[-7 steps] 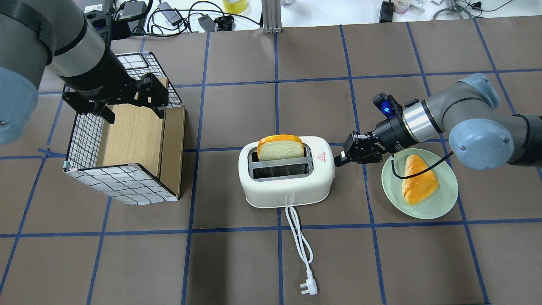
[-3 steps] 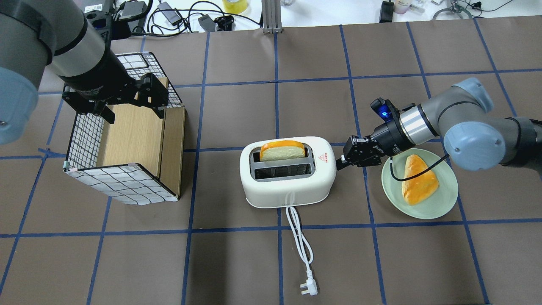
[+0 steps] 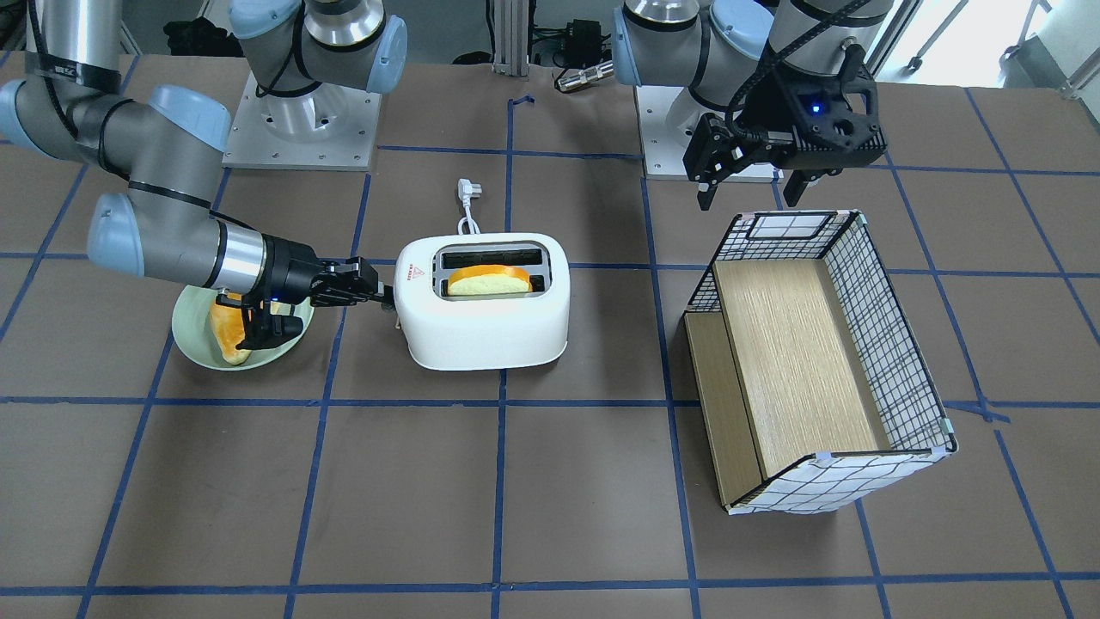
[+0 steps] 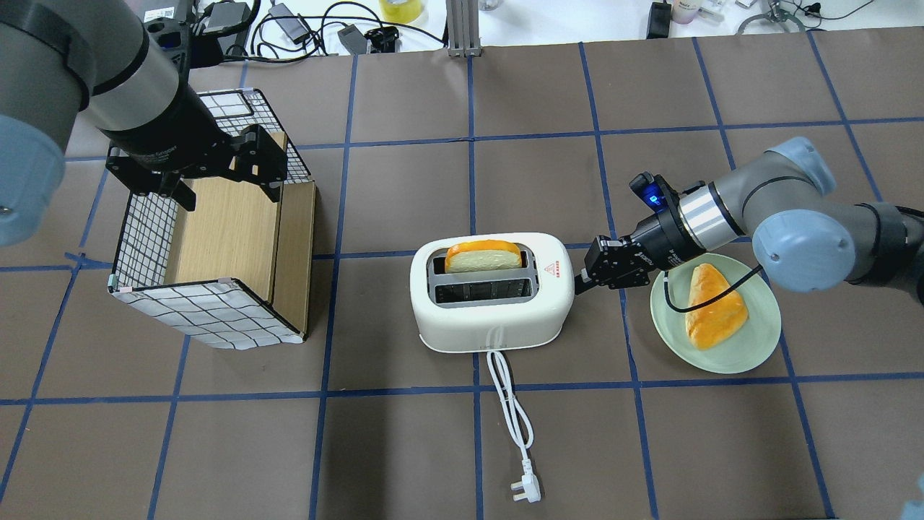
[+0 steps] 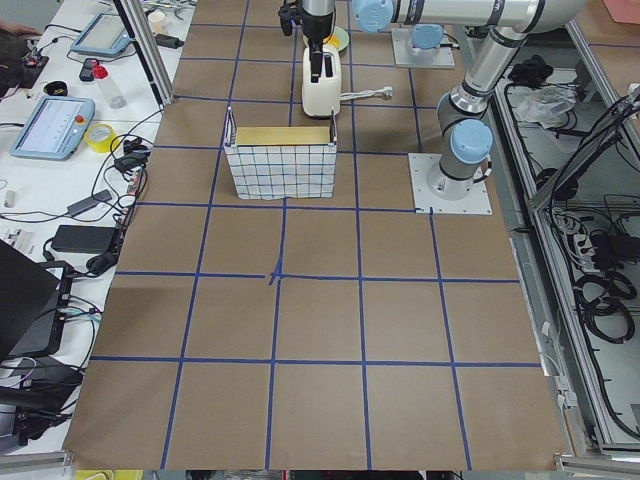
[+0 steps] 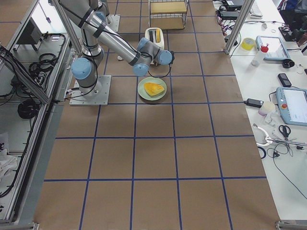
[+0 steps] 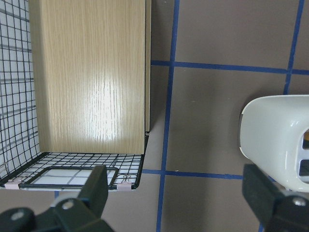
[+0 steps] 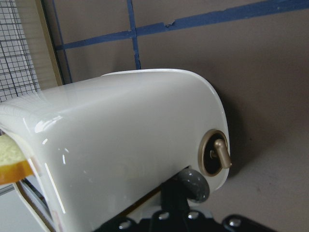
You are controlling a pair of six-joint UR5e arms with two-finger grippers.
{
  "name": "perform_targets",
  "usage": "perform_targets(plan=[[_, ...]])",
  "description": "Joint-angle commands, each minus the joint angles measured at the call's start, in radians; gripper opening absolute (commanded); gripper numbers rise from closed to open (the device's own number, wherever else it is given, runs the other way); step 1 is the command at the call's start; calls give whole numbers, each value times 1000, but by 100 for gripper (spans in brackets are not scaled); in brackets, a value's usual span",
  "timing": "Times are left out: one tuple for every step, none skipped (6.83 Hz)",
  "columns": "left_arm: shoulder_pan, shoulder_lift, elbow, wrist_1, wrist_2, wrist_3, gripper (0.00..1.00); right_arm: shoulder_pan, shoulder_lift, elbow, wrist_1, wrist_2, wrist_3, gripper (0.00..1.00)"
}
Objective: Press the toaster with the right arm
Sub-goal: 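Push the toaster lever down with the right gripper, then lift the right gripper up and away from the toaster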
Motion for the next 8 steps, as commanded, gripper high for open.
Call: perform_targets(plan=[[0, 0, 0, 0, 0, 0, 100, 0, 1, 0, -1, -10, 3, 0], [0, 0, 0, 0, 0, 0, 100, 2, -13, -9, 1, -14, 30, 0], [0, 0, 0, 0, 0, 0, 100, 5, -34, -36, 4, -74, 130, 0], [0, 0, 0, 0, 0, 0, 100, 9, -84, -93, 21, -117, 198, 0], [0, 0, 0, 0, 0, 0, 100, 15, -126, -134, 62, -160, 246, 0], [0, 0, 0, 0, 0, 0, 100, 15, -157, -177, 120, -178, 269, 0], [0, 0, 0, 0, 0, 0, 100, 17, -183, -235, 156, -283, 301, 0], [0, 0, 0, 0, 0, 0, 100, 37, -210, -306, 215, -394, 335, 0]])
